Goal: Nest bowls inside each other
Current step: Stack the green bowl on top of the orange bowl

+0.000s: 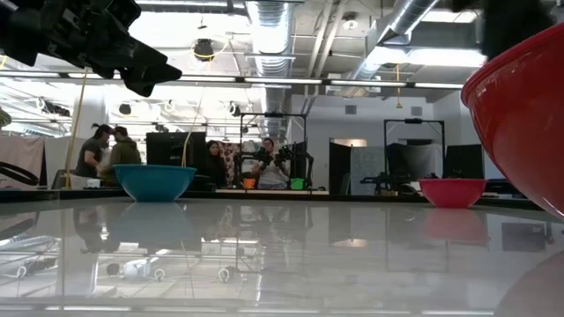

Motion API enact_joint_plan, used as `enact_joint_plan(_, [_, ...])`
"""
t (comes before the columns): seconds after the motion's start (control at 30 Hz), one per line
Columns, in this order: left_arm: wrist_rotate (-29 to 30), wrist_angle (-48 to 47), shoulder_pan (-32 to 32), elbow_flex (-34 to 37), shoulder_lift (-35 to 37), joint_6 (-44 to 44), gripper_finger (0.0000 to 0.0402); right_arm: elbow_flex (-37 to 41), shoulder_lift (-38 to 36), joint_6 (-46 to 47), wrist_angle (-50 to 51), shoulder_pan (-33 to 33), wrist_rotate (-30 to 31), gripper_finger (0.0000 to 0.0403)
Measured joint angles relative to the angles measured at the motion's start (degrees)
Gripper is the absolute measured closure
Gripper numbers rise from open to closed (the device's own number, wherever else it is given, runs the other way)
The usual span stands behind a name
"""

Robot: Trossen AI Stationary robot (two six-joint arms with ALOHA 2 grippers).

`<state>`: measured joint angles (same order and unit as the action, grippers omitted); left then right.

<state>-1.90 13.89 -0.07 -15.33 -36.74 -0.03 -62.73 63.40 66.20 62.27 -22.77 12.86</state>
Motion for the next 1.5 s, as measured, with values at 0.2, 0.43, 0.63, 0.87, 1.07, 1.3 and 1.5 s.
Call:
enact_joint_plan(0.2, [0.0,0.0,0.0,0.0,0.0,0.0,0.0216,0.1,7.2,-17.9,-17.3,9.5,0.7,0.0292])
enact_joint_plan(0.43, [0.0,0.0,0.0,0.0,0.0,0.0,0.0216,0.2,15.9,-35.6,-40.7,18.9,-6.5,0.0292])
enact_joint_plan(0.63, [0.0,-0.9,0.0,0.0,0.0,0.0,0.0216,0.2,21.8,-41.7,-54.5,24.6,-7.0,0.0292])
enact_joint_plan(0.87, [2.2,-2.4,0.0,0.0,0.0,0.8,0.0216,0.2,29.0,-43.2,-68.3,29.0,-13.1,0.0292])
enact_joint_plan(1.07, [12.1,-9.2,0.0,0.0,0.0,1.5,0.0216,-2.6,35.6,-45.3,-74.4,30.6,-21.2,0.0292])
enact_joint_plan(1.3, [9.6,-33.9,-1.0,-13.5,0.0,-5.6,0.0216,-5.7,38.2,-52.2,-70.9,27.7,-24.8,0.0292])
enact_joint_plan(1.5, [-0.2,-48.1,-8.1,-25.2,-1.9,-11.3,0.0216,-5.8,36.0,-53.3,-68.1,22.4,-24.8,0.0292])
